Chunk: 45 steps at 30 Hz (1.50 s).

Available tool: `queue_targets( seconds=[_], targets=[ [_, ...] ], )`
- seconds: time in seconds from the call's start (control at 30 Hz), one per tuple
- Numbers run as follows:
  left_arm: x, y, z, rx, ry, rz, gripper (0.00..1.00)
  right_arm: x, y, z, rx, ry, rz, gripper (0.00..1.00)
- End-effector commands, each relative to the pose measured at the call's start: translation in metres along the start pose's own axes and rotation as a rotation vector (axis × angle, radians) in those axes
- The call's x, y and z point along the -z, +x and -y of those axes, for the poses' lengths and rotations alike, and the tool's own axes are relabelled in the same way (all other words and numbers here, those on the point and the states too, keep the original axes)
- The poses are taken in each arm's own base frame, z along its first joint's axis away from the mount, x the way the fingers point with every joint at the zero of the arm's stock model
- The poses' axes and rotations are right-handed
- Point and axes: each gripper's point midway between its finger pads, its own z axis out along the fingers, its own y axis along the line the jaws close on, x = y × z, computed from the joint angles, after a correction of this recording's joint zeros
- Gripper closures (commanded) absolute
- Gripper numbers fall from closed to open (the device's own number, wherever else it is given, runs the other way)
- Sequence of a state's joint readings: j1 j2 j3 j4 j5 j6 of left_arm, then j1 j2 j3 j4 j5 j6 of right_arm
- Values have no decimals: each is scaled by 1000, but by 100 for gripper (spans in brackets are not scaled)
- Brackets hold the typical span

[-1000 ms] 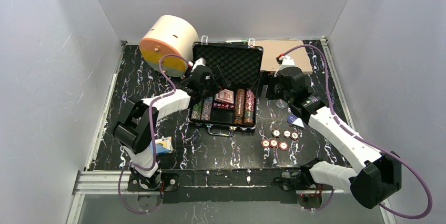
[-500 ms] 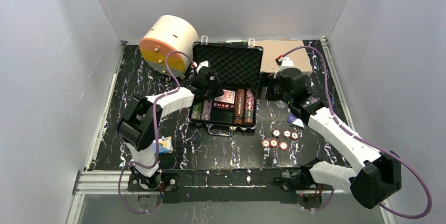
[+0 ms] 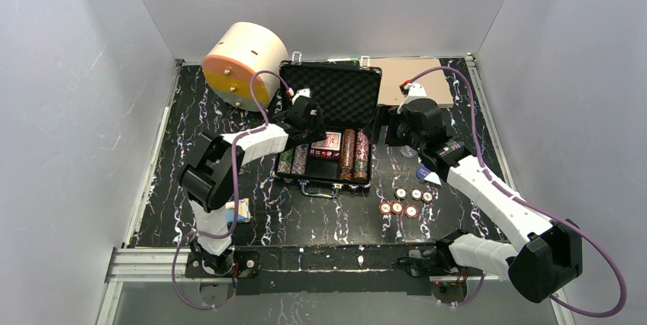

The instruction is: Pack up texas hold em set

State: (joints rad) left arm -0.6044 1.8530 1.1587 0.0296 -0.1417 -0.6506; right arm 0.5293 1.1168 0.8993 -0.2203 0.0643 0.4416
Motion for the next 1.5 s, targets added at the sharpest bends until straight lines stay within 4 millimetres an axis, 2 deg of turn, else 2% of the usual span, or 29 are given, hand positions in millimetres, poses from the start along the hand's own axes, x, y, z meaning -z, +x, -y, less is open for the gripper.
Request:
queue_targets(
  seconds=[0.0,0.07,0.17,0.27,0.3,0.4,0.5,0.6,0.7,0.8,0.97,1.1,1.17,1.23,1.47],
  targets=[
    [34,-48,21,-37,41,124,50,1,-13,1,-32,26,32,6],
    [56,-68,25,-49,50,192,43,-7,-5,6,-54,66,-27,5],
    [83,-88,11,-66,14,279,25,-21,9,2,-21,61,-156,7],
    [115,-109,-14,-52,-39,348,6,-26,6,-23,37,-49,-192,7],
    [128,-119,-21,-46,-53,375,2,-26,1,-35,70,-95,-166,7],
    [170,-149,-44,-28,-109,465,2,-18,-13,-82,166,-276,-37,6],
    [219,-180,-62,-29,-182,569,2,-9,-7,-130,248,-468,54,5],
    [272,-207,-67,-38,-229,670,2,-2,12,-184,367,-658,80,5],
    [317,-224,-67,-17,-231,764,2,3,45,-237,484,-829,48,5],
    [346,-229,-66,43,-194,837,2,1,82,-279,544,-990,15,5],
    [371,-225,-68,110,-157,881,2,1,146,-332,725,-1260,-61,5],
    [384,-227,-57,142,-95,867,2,-24,199,-349,886,-1259,-193,8],
    [390,-232,-47,152,-50,864,2,-33,212,-354,918,-1255,-167,7],
    [393,-235,-39,149,-18,856,2,-45,215,-360,944,-1234,-99,6],
    [385,-227,-27,195,53,786,2,-73,255,-361,1076,-1213,-103,6]
  ],
)
